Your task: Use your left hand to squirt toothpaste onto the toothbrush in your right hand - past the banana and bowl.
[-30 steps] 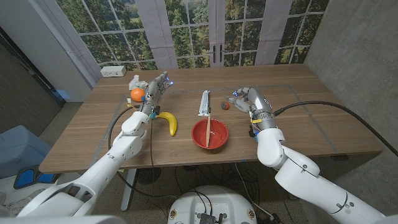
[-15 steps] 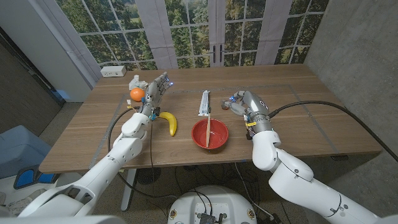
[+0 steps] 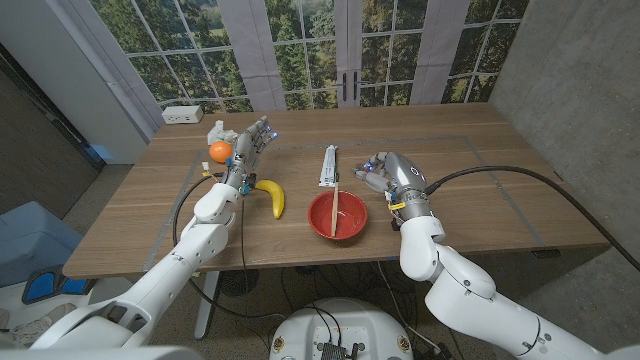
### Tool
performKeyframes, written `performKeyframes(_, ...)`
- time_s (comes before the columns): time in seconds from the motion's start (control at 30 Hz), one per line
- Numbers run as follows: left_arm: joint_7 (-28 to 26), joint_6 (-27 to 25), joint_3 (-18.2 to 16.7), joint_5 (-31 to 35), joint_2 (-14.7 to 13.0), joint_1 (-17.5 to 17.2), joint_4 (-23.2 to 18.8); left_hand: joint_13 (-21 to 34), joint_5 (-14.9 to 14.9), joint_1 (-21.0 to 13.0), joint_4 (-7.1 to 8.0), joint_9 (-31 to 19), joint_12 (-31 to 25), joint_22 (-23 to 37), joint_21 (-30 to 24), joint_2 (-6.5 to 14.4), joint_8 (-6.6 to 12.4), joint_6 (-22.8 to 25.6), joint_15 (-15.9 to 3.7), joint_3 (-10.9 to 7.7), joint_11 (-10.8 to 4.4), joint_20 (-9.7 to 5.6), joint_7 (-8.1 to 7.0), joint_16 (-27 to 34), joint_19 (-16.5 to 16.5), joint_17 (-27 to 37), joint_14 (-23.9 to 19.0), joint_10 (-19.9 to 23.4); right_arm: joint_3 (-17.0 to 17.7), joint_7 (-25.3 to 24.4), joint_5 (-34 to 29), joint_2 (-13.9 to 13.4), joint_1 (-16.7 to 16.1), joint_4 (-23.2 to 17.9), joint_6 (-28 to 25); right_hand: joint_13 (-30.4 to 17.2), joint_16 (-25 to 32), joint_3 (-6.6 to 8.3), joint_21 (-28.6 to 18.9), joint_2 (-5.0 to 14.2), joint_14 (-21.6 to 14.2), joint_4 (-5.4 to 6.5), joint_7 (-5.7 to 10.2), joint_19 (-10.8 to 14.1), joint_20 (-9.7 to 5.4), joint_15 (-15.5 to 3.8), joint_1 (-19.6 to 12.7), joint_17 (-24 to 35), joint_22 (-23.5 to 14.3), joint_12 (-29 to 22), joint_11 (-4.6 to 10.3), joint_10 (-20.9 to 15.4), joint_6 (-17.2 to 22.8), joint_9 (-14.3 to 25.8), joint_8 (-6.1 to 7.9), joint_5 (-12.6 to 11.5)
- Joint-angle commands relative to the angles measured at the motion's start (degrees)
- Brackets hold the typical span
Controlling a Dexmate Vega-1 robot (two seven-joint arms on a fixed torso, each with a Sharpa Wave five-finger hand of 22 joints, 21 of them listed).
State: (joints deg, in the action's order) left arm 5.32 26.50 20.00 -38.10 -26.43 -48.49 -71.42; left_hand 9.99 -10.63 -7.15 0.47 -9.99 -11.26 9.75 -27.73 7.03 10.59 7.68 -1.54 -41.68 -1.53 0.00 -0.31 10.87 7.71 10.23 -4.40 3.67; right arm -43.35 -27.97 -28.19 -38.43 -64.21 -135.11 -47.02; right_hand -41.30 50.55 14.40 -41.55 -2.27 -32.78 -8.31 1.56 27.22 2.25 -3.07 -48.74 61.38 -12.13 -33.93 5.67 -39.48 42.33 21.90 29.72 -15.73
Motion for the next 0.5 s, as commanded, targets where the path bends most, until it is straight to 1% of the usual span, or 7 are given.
performKeyframes(0.03,0.8,0.8,-0.2,-0.4,0.2,-0.2,0.4,0.3,-0.2,0.6,0.31,-0.2,0.1,0.2,0.1,2.8,-0.02,0.6,-0.04,-0.18,0.01,0.17,0.13,0.0,0.2,0.1,-0.5,0.4,-2.1,1.5,-2.4,1.2,0.2,1.3,-0.3,-1.0,-0.1,0.03,-0.4,-0.18,0.0,-0.36,-0.01,0.3,0.05,-6.49,-1.1,0.7,-0.2,-0.6,0.16,0.4,-0.8,0.7,0.75,-0.3)
performKeyframes(0.1,1.0,1.0,-0.2,-0.5,0.2,-0.2,0.5,0.3,-0.2,0.7,0.4,-0.2,0.1,0.2,0.1,2.8,-0.01,0.6,0.01,-0.19,-0.08,0.17,0.08,0.0,0.2,0.2,-0.6,0.5,-2.4,1.7,-2.8,1.6,0.2,1.5,-0.7,-1.2,-0.1,-0.02,-0.4,-0.15,0.0,-0.31,-0.02,0.2,0.01,-6.52,-1.1,0.9,-0.2,-0.8,0.33,0.6,-1.1,0.9,0.86,-0.3)
performKeyframes(0.23,1.4,1.3,-0.2,-0.6,0.4,0.0,0.9,0.3,-0.3,0.8,0.52,-0.2,0.1,0.2,0.2,2.8,0.0,0.7,-0.05,-0.21,-0.12,0.16,0.04,0.0,0.3,0.2,-0.6,0.4,-3.1,2.2,-3.6,2.2,0.4,1.5,-1.9,-2.1,-0.7,0.05,-0.5,0.16,0.2,-0.15,0.1,0.0,-0.04,-6.62,-1.3,0.9,-0.1,-1.1,0.1,1.2,-1.8,1.5,1.27,-0.3)
performKeyframes(0.5,2.4,2.1,-0.3,-1.4,1.1,0.2,2.2,0.3,-0.3,1.0,0.75,-0.2,0.1,0.2,0.3,2.8,-0.01,0.7,-0.12,-0.28,-0.04,0.15,0.02,0.0,0.3,0.2,-0.5,0.4,-4.2,2.8,-4.4,3.0,0.5,2.1,-2.4,-3.1,-1.0,0.18,-0.6,0.58,-0.3,-0.1,0.15,0.0,-0.12,-6.75,-1.6,0.9,-0.1,-1.8,0.11,1.2,-1.7,2.1,2.13,-0.2)
